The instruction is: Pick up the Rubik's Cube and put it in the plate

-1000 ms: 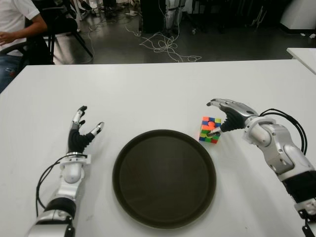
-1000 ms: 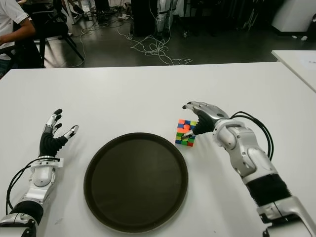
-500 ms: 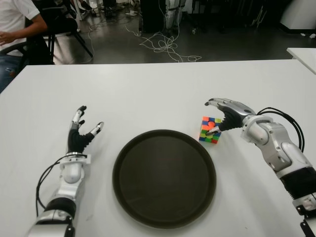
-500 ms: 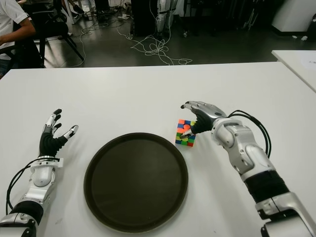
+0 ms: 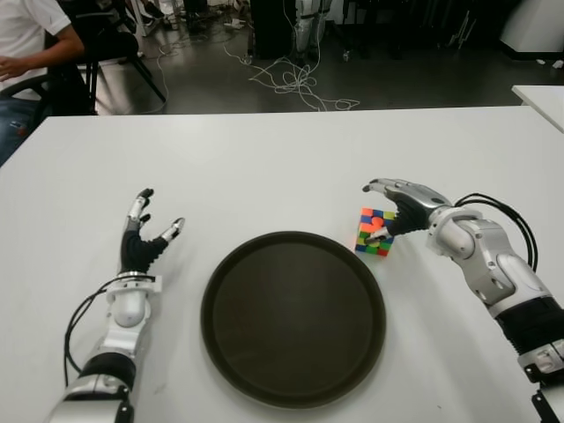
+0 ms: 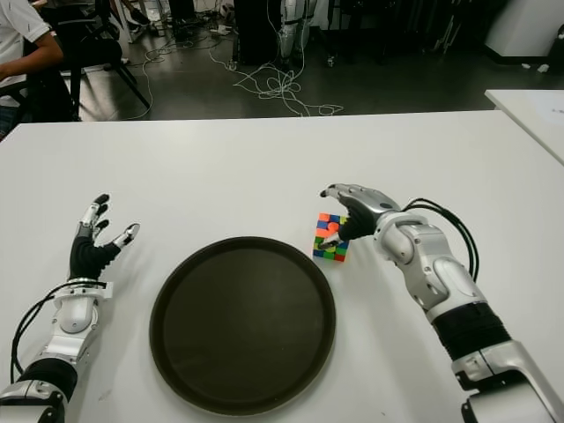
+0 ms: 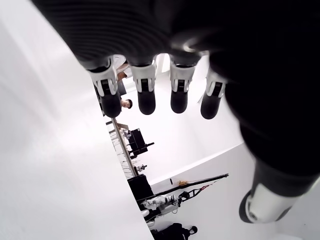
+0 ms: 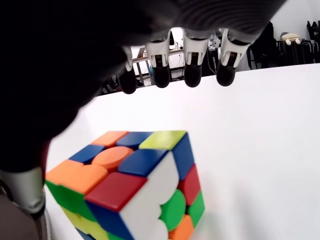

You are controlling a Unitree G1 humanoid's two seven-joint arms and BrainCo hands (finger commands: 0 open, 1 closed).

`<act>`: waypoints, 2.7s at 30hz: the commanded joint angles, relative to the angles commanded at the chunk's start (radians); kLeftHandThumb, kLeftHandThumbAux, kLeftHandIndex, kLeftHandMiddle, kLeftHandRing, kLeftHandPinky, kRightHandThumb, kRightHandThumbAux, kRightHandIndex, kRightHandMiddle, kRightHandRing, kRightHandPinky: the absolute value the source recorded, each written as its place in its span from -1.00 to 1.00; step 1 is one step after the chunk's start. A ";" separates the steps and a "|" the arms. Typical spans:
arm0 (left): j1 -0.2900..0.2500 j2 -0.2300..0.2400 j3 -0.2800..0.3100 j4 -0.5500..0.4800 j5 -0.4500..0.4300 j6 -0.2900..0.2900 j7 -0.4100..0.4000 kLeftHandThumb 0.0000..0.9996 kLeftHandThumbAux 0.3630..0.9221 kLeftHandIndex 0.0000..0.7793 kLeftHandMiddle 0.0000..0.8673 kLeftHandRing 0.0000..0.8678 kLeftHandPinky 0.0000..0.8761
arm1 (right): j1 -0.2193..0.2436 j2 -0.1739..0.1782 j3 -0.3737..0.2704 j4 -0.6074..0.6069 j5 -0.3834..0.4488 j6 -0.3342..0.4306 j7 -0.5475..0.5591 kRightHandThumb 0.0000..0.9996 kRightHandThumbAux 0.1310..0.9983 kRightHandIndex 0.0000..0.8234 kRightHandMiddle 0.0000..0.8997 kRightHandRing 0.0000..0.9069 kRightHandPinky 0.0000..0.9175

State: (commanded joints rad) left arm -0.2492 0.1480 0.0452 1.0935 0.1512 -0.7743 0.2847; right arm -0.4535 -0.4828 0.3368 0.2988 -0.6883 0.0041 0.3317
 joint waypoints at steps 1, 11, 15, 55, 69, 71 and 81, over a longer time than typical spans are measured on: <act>0.000 0.000 0.001 0.000 -0.002 0.002 -0.002 -0.27 0.20 -0.92 -0.86 -0.93 -0.99 | 0.000 0.000 0.002 -0.001 -0.001 0.002 0.001 -1.00 0.07 -1.00 -1.00 -1.00 -1.00; -0.001 -0.001 0.003 0.000 -0.011 0.013 -0.015 -0.27 0.16 -0.90 -0.86 -0.93 -0.99 | 0.001 0.003 0.018 0.001 -0.009 0.010 -0.006 -1.00 0.05 -1.00 -1.00 -1.00 -1.00; 0.000 -0.002 0.006 -0.003 -0.018 0.013 -0.021 -0.23 0.16 -0.90 -0.85 -0.92 -0.99 | 0.009 0.006 0.023 0.001 -0.009 0.009 -0.016 -1.00 0.05 -1.00 -1.00 -1.00 -1.00; -0.002 0.004 0.010 -0.007 -0.021 0.001 -0.019 -0.24 0.12 -0.90 -0.85 -0.91 -0.96 | 0.066 0.000 0.054 -0.004 -0.006 0.015 -0.009 -1.00 0.19 -1.00 -1.00 -1.00 -1.00; -0.006 0.006 0.015 -0.004 -0.034 0.006 -0.043 -0.19 0.17 -0.91 -0.85 -0.93 -0.99 | 0.088 -0.001 0.045 -0.066 -0.013 0.081 0.010 -1.00 0.23 -1.00 -1.00 -1.00 -1.00; -0.007 0.008 0.015 -0.004 -0.031 0.008 -0.044 -0.20 0.17 -0.91 -0.86 -0.93 -0.99 | 0.089 -0.003 0.045 -0.074 -0.013 0.098 0.019 -1.00 0.24 -1.00 -1.00 -1.00 -1.00; -0.007 0.011 0.010 -0.002 -0.016 0.000 -0.026 -0.23 0.18 -0.90 -0.83 -0.89 -0.94 | 0.092 -0.010 0.040 -0.084 -0.013 0.129 0.010 -1.00 0.10 -1.00 -1.00 -1.00 -1.00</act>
State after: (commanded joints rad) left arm -0.2565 0.1592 0.0554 1.0918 0.1354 -0.7747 0.2585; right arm -0.3610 -0.4932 0.3766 0.2148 -0.7015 0.1326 0.3418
